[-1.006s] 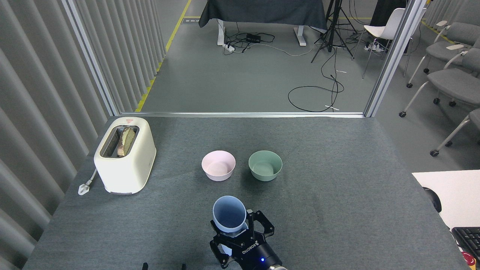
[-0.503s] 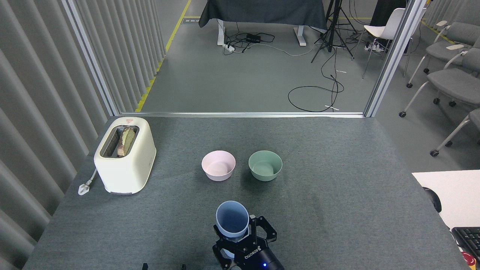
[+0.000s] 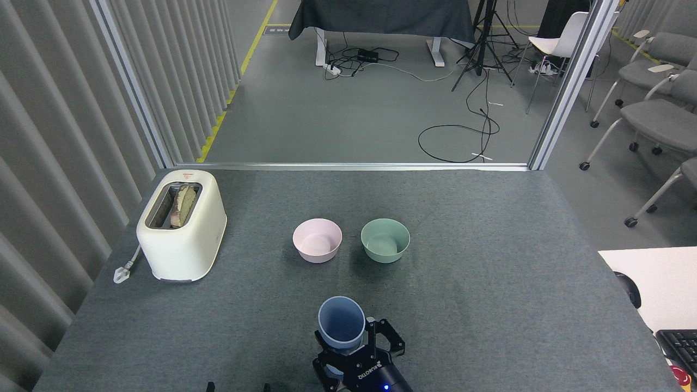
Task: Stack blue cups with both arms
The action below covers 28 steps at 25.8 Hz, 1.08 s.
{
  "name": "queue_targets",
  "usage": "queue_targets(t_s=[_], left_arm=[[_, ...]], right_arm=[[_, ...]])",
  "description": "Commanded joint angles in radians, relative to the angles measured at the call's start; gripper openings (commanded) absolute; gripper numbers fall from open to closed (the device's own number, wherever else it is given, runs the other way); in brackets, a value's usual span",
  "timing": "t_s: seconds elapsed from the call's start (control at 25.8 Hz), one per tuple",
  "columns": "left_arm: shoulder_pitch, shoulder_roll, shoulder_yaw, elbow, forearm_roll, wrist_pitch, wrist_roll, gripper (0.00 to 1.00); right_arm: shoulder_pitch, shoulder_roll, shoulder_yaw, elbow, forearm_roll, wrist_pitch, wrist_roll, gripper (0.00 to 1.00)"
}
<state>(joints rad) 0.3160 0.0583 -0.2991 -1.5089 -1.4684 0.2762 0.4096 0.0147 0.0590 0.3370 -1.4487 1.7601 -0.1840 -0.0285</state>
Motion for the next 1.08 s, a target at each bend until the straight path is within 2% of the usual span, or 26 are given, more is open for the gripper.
queue_targets(t_s=[0.0,0.12,0.23,0.35,0.66,0.81,0.93,1.04], left_arm=[[-0.001,0.000,0.000,0.001,0.000,0.000,0.000,1.00],[-0.001,0.000,0.000,0.003,0.000,0.000,0.000,1.00],[-0.001,-0.002,0.002,0.003,0.000,0.000,0.000,1.00],[-0.001,0.000,0.001,0.003,0.000,0.000,0.000,1.00],[-0.001,0.000,0.002,0.003,0.000,0.001,0.000,1.00],[-0.001,0.000,0.002,0.003,0.000,0.001,0.000,1.00],[0.000,0.000,0.006,0.003,0.000,0.000,0.000,1.00],[0.000,0.000,0.006,0.001,0.000,0.001,0.000,1.00]], right_arm=[[-0.009,0.001,-0.003,0.028,-0.001,0.017,-0.001,0.69],[-0.010,-0.001,-0.003,0.041,-0.001,0.018,-0.004,0.70],[-0.009,-0.001,-0.001,0.045,-0.002,0.018,-0.004,0.75],[-0.009,0.001,-0.003,0.048,-0.008,0.018,0.001,0.99],[-0.010,0.009,-0.003,0.022,-0.016,-0.002,-0.017,1.00],[-0.018,0.009,-0.006,-0.061,-0.016,-0.023,-0.105,1.00],[-0.028,0.009,-0.021,-0.105,-0.021,-0.015,-0.119,1.00],[-0.032,0.005,-0.101,-0.124,-0.070,-0.015,-0.119,1.00]])
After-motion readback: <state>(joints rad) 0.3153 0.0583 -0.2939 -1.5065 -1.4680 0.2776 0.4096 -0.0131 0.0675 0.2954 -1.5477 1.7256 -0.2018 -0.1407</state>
